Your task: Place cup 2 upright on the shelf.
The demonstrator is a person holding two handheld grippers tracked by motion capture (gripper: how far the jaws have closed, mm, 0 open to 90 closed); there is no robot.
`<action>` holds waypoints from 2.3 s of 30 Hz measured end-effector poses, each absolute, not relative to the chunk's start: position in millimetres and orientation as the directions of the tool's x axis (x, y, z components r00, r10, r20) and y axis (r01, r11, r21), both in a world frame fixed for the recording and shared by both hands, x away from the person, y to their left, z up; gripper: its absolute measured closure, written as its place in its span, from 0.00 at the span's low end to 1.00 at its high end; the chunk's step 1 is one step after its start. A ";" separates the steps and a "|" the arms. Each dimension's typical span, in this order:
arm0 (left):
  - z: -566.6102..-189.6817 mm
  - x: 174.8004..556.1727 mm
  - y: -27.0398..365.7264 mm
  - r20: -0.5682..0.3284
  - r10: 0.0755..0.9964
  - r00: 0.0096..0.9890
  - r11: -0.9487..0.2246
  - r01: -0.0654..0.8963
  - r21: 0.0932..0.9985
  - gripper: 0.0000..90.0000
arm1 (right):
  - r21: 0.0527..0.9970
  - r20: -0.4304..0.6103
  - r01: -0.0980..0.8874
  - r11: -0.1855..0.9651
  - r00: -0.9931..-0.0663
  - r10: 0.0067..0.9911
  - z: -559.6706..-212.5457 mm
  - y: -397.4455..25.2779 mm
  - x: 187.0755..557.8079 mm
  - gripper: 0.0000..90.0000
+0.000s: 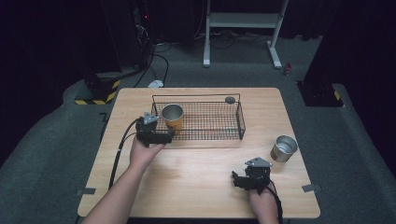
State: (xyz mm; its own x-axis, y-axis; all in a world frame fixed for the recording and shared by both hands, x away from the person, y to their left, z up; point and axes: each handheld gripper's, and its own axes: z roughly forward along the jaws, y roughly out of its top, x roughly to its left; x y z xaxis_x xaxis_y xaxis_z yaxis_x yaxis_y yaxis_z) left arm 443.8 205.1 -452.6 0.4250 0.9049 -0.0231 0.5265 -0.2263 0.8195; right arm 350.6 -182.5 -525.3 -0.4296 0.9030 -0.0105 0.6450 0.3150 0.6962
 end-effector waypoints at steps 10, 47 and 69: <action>-465.8 410.2 221.2 -0.063 0.883 0.465 -0.225 0.538 0.812 0.01 | 0.696 -0.011 0.645 0.315 -0.430 0.903 -525.3 -182.5 350.6 0.10; -530.2 333.7 259.9 0.010 0.879 0.477 -0.335 0.603 0.724 0.09 | 0.696 -0.009 0.645 0.316 -0.433 0.901 -525.3 -182.6 349.3 0.10; -530.8 338.2 259.4 0.004 0.893 0.451 -0.320 0.627 0.711 0.00 | 0.753 -0.042 0.610 0.246 -0.329 0.943 -514.8 -216.4 341.1 0.12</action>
